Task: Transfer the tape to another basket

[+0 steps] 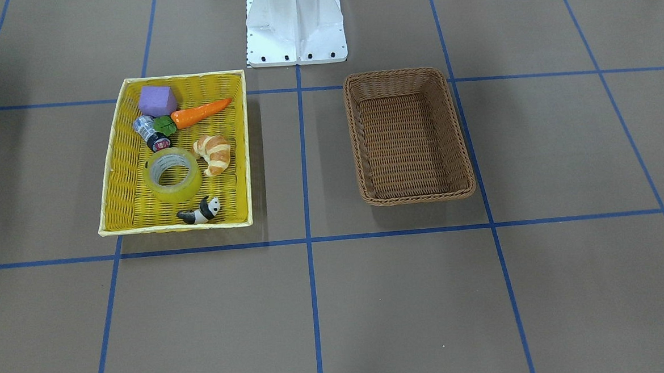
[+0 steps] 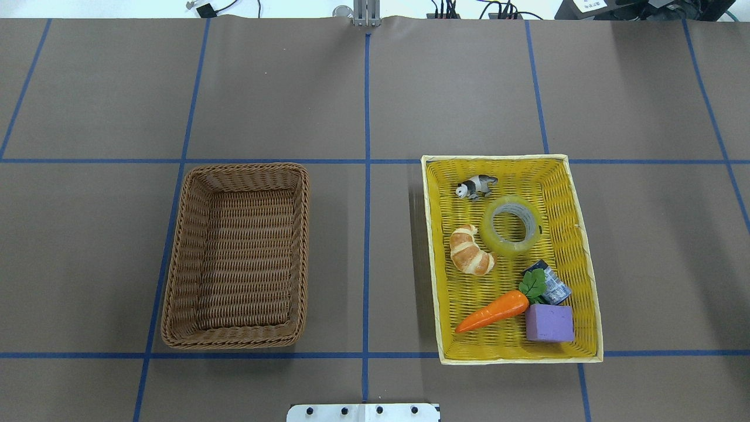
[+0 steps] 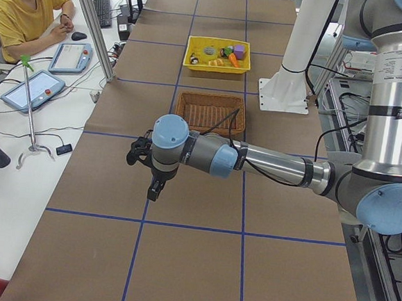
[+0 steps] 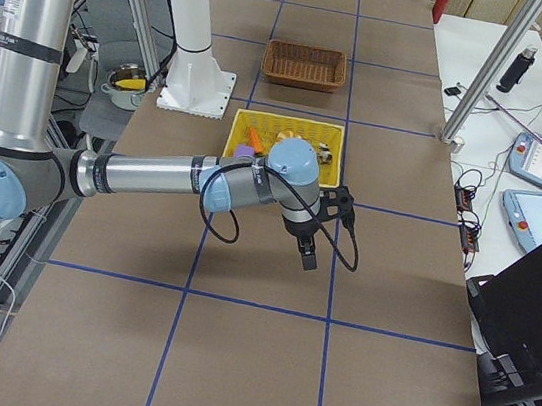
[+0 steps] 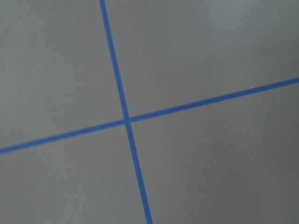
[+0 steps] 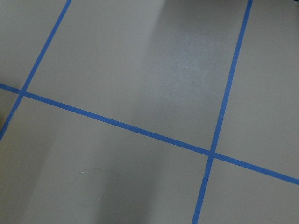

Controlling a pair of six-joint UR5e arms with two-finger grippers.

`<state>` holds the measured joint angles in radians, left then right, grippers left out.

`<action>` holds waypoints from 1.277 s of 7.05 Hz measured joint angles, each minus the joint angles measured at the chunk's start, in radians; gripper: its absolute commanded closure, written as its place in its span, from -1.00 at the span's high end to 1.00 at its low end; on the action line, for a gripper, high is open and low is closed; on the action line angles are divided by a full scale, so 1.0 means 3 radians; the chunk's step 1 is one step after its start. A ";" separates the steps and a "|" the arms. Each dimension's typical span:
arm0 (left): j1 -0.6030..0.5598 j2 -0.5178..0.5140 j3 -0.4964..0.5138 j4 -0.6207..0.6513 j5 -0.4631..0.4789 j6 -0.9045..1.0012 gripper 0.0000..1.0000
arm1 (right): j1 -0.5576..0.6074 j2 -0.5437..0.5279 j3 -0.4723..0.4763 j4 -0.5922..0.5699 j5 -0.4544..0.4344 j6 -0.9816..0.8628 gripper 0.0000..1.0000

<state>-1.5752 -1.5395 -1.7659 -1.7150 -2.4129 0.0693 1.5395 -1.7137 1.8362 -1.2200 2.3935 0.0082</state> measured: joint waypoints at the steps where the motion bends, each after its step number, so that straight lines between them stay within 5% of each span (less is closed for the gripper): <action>1: 0.0000 -0.0008 0.0005 -0.0034 -0.0003 -0.0004 0.99 | 0.0000 -0.0018 -0.0095 0.0361 0.0030 0.0024 1.00; 3: -0.0001 -0.0026 -0.0067 -0.0065 -0.0005 -0.0036 0.99 | -0.0077 0.0058 -0.0157 0.0820 0.0137 0.0494 0.99; 5: 0.0006 -0.0041 -0.0199 -0.0154 -0.0004 -0.0185 0.99 | -0.0429 0.0315 -0.0050 0.0888 0.0342 0.0967 0.95; 6: 0.0010 -0.0023 -0.0178 -0.0265 -0.0002 -0.0221 0.99 | -0.0724 0.0424 0.0080 0.0892 0.0219 0.1343 0.94; 9: 0.0018 0.0030 -0.0027 -0.0480 -0.0001 -0.0245 0.99 | -0.1794 0.0662 0.0378 0.0595 -0.0801 0.2091 0.85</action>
<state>-1.5697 -1.5304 -1.7739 -1.8592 -2.4132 -0.0042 1.0013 -1.5151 1.9498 -1.0413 2.1533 0.6354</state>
